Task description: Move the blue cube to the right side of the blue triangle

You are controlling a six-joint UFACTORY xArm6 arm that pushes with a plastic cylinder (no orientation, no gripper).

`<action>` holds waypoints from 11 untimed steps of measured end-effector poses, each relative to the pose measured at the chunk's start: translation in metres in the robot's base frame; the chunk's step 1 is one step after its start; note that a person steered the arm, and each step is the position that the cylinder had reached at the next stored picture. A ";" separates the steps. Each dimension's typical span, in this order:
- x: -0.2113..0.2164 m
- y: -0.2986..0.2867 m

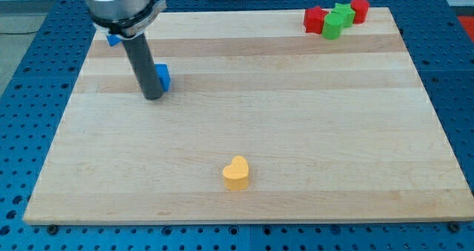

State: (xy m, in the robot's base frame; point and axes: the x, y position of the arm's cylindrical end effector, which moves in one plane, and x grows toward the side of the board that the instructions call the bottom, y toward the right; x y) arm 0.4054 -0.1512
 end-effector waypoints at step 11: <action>-0.034 0.172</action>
